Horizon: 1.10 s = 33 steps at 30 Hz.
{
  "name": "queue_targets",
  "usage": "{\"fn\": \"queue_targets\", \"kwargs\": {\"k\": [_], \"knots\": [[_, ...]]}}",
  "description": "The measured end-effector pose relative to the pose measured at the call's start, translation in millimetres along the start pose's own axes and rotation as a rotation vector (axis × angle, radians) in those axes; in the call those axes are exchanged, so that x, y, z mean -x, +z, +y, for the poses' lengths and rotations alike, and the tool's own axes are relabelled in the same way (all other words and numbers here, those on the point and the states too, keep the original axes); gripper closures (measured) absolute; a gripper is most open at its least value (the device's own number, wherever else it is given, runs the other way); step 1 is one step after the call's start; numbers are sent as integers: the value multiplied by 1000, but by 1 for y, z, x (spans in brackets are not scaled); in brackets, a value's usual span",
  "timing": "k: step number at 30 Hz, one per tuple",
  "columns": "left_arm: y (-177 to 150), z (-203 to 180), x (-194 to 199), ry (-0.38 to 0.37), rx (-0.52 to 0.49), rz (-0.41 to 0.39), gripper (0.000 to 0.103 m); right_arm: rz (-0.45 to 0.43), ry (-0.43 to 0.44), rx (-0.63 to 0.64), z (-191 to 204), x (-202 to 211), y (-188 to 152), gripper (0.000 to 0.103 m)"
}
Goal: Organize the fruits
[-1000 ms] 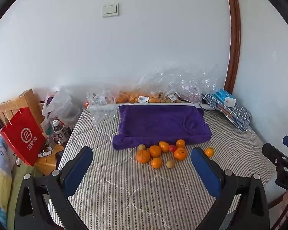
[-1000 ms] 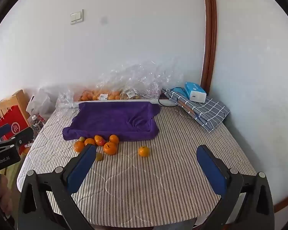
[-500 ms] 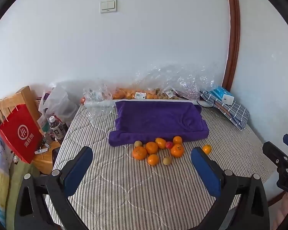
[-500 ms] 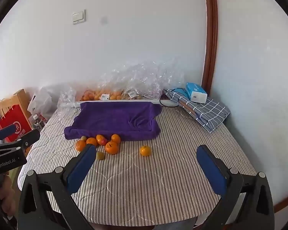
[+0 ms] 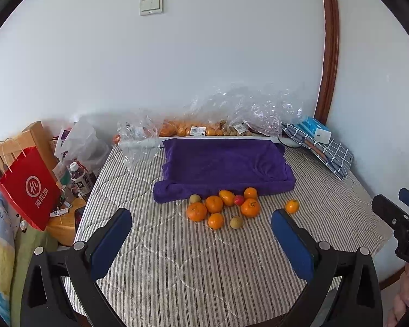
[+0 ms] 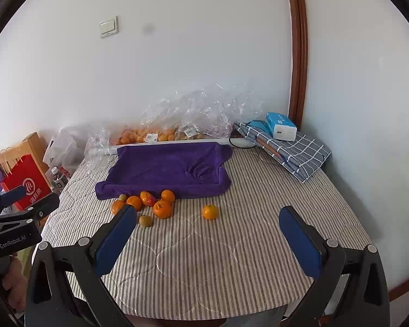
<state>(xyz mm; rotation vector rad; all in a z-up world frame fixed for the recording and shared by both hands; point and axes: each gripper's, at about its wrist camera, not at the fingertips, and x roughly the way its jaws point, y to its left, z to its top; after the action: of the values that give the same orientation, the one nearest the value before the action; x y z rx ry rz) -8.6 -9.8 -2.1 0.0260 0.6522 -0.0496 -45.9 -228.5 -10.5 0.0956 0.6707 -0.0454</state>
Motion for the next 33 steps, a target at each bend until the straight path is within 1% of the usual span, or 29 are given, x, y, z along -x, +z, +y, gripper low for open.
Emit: {"fn": "queue_targets", "kwargs": {"k": [2, 6, 8, 9, 10, 11, 12, 13, 14, 15, 16, 17, 18, 19, 20, 21, 22, 23, 25, 26, 27, 30, 31, 33], "knots": [[1, -1, 1, -1, 3, 1, 0, 8, 0, 3, 0, 0, -1, 0], [-2, -3, 0, -5, 6, 11, 0, -8, -13, 29, 2, 5, -2, 0], [-2, -4, 2, -7, -4, 2, 0, -18, -10, 24, 1, 8, -4, 0], [-2, -2, 4, 4, 8, -6, 0, -13, -13, 25, 0, 7, -5, 0], [-1, -1, 6, 24, 26, -8, 0, 5, -26, 41, 0, 5, -6, 0], [2, -2, 7, 38, 26, 7, 0, 11, -50, 57, 1, 5, -6, 1], [8, -4, 9, 62, 7, -2, 0, -4, -78, 31, -1, 7, -5, 1], [13, -4, 14, 129, 8, -42, 0, -27, -110, 9, -1, 10, -3, 1], [15, -2, 16, 207, 24, -49, 0, -29, -135, 58, 4, 11, -1, 1], [16, 2, 17, 144, 20, 8, 1, -4, -131, 82, 7, 10, 3, 1], [24, 13, 21, -37, 67, 51, 1, 36, -57, 46, 7, 12, 6, 1], [29, 19, 32, -130, 118, 13, 0, 46, 18, 15, 9, 18, 10, 1], [36, 15, 43, -42, 103, -34, 0, 18, 45, 42, 21, 25, 16, 1], [38, 5, 51, 96, 35, -77, 0, 9, 16, 97, 34, 29, 16, 1], [36, -2, 54, 135, -32, -116, 0, -3, -44, 144, 45, 33, 13, 1], [34, -3, 51, 122, -49, -106, 0, -54, -76, 185, 54, 39, 8, 0], [32, -1, 43, 106, -58, -74, 0, -53, -82, 222, 60, 36, 2, 0], [30, 4, 35, 97, -52, -48, 0, -9, -85, 260, 62, 29, -1, 0], [28, 17, 21, 116, -17, -23, 0, 22, -109, 233, 55, 14, -4, 0], [27, 26, 17, 108, 15, -20, 0, 52, -107, 214, 50, 8, -5, 0], [26, 32, 14, 95, 31, -22, 0, 57, -91, 203, 46, 4, -6, 0], [23, 40, 3, 114, 38, -3, 0, 50, -88, 158, 33, -2, -9, 1], [15, 40, 6, 112, 42, -1, 0, 46, -80, 141, 28, -4, -8, 0], [12, 40, 0, 90, 57, 13, 0, 41, -77, 107, 22, -6, -5, 0]]}}
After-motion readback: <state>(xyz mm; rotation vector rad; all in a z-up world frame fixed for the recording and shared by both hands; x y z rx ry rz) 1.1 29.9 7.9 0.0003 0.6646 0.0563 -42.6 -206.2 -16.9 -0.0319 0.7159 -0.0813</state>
